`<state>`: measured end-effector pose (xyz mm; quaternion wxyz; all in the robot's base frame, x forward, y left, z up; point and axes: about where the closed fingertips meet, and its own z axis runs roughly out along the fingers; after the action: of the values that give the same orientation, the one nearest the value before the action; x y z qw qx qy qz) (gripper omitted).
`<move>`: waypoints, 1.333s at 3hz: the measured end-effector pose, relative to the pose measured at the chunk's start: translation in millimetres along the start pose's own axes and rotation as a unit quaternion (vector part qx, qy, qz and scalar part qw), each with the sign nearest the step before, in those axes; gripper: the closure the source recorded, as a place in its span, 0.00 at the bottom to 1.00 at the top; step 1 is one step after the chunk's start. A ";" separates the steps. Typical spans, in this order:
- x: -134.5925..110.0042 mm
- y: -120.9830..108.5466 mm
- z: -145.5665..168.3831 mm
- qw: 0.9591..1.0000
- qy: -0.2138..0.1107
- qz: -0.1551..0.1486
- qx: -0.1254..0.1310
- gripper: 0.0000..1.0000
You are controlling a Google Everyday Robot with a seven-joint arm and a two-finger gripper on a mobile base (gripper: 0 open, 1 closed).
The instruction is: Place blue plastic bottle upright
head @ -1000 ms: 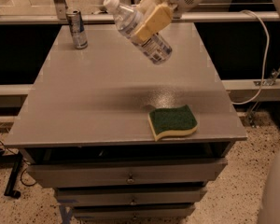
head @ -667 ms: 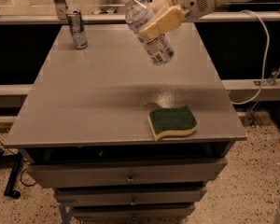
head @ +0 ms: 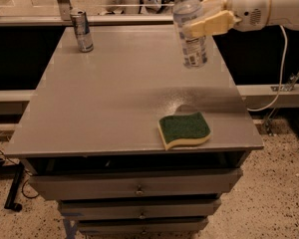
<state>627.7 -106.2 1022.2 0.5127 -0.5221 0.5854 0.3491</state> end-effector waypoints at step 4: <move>77.6 -15.5 -55.9 0.995 -0.087 0.022 0.036 1.00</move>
Offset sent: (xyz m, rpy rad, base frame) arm 0.0052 -0.0870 -0.0491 0.1707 -0.0196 -0.0788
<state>635.0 -181.9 962.1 0.5722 -0.4584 0.5620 0.3830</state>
